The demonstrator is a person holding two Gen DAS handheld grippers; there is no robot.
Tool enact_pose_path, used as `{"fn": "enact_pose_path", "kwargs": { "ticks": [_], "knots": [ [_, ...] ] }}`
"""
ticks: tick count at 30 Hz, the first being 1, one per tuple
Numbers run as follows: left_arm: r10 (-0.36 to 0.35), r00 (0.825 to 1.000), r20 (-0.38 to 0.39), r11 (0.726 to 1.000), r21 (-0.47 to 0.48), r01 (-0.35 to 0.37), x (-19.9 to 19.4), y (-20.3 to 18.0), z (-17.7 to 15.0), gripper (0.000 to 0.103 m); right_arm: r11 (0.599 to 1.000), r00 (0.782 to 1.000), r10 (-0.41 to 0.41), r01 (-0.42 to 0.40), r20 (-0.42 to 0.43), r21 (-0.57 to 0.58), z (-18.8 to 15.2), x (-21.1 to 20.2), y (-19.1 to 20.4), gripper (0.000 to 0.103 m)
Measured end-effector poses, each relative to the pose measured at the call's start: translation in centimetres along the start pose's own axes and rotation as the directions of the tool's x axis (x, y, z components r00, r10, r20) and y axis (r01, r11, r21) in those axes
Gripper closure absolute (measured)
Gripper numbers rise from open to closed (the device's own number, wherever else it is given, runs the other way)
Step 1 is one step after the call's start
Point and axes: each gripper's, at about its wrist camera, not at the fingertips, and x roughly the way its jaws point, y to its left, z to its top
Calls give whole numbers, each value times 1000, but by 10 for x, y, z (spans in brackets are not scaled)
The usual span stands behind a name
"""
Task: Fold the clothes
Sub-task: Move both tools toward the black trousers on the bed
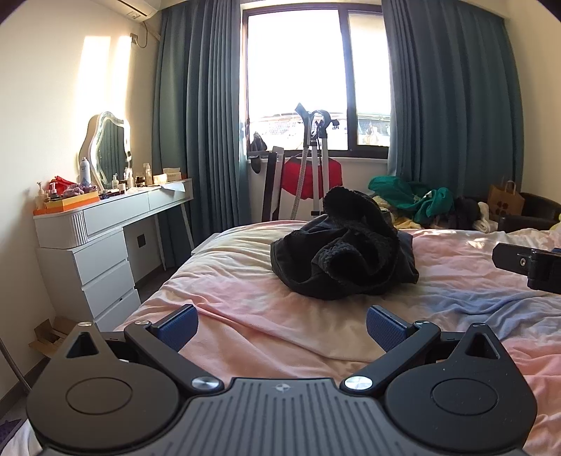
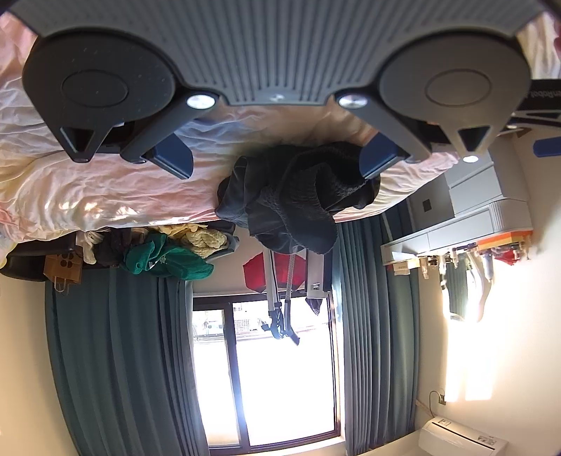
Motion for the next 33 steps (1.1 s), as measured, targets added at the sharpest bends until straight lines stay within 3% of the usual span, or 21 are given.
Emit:
{"fn": "enact_pose_path", "kwargs": {
  "ticks": [13,33],
  "knots": [
    [3,1000,12,999,-42,-3,-2,2,-1,0,999,999,7,-10,52,46,-1,-4,-3,0],
    [-6,1000,-14,997,-77,5,9,5,-13,0,999,999,-20,18,39,50,9,-13,-1,0]
  ]
}}
